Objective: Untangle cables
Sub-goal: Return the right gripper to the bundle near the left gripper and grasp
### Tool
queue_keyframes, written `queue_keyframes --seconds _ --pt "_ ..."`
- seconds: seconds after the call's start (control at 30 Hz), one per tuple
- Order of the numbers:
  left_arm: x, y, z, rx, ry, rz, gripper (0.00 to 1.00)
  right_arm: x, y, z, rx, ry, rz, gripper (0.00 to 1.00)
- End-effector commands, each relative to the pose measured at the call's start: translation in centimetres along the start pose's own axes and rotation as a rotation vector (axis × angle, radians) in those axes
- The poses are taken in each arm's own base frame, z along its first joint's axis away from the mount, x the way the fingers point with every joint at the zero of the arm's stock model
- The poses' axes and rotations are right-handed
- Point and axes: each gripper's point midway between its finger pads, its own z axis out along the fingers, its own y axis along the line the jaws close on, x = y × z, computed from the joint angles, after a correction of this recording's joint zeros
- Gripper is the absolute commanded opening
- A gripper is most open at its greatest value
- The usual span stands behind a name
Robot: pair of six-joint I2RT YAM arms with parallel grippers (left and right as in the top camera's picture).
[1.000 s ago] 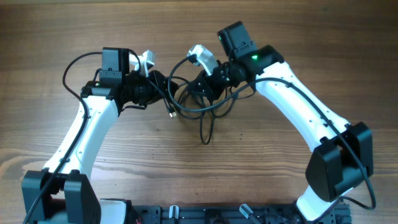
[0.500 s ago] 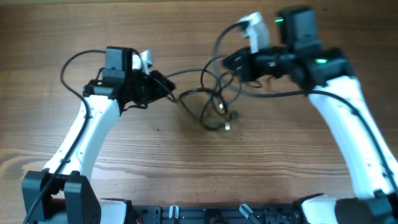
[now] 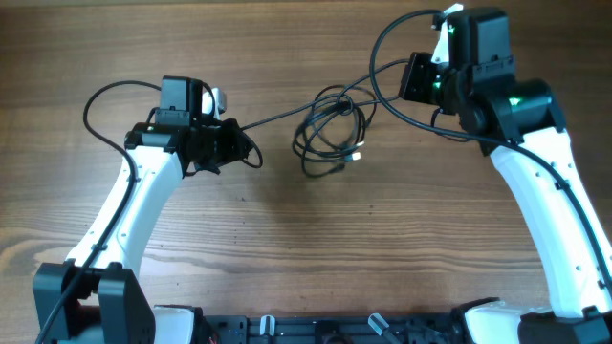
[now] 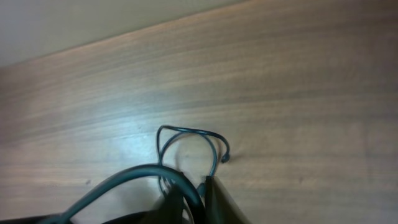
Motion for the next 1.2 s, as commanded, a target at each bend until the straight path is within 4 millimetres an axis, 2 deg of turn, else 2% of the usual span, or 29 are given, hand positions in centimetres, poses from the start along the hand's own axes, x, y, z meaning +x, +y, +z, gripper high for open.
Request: queue_keyframes --seconds 0.0,0.03,0.1,0.13,0.2,0.37,0.47,0.6,0.67,0.87,1.03,1.1,1.17 --pt "0.1 -0.8 0.1 0.077 0.012 0.130 0.26 -0.2 2.4 1.1 -0.165 0.023 -0.240 0.52" --pt "0.2 -1.9 0.0 0.135 0.017 0.178 0.28 0.8 4.6 0.7 -0.311 0.050 -0.347 0.62" --pt "0.7 -4.1 -0.5 0.267 0.023 0.310 0.32 3.2 9.1 -1.7 -0.649 0.077 -0.538 0.70" --pt "1.1 -5.1 -0.9 0.334 0.025 0.386 0.34 3.8 10.5 -3.0 -0.772 0.070 -0.587 0.72" --pt "1.6 -6.2 -1.3 0.409 0.026 0.462 0.39 4.0 11.5 -4.0 -0.853 0.057 -0.608 0.73" --pt "1.5 -7.0 -1.7 0.461 0.006 0.523 0.41 4.9 12.7 -4.4 -0.887 0.076 -0.617 0.72" --pt "0.3 -6.9 -1.5 0.428 -0.016 0.420 0.43 6.8 14.9 -4.7 -0.908 0.107 -0.665 0.72" --pt "-1.0 -6.2 -1.2 0.369 -0.021 0.173 0.42 8.7 16.3 -2.0 -0.680 0.158 -0.633 0.70" --pt "-1.0 -6.2 -1.1 0.366 -0.008 0.094 0.42 9.9 17.1 -1.4 -0.652 0.176 -0.654 0.68" --pt "-0.6 -6.7 -1.0 0.371 0.012 0.072 0.44 12.6 19.0 1.2 -0.642 0.223 -0.702 0.67" --pt "-0.3 -7.1 -0.8 0.374 0.019 0.081 0.49 12.8 20.5 1.5 -0.673 0.189 -0.723 0.66" --pt "-0.3 -7.1 -0.8 0.374 0.018 0.081 0.49 12.5 20.7 1.5 -0.676 0.177 -0.724 0.57" --pt "-0.3 -7.1 -0.8 0.374 0.018 0.081 0.49 12.2 20.6 1.7 -0.657 0.167 -0.719 0.36"
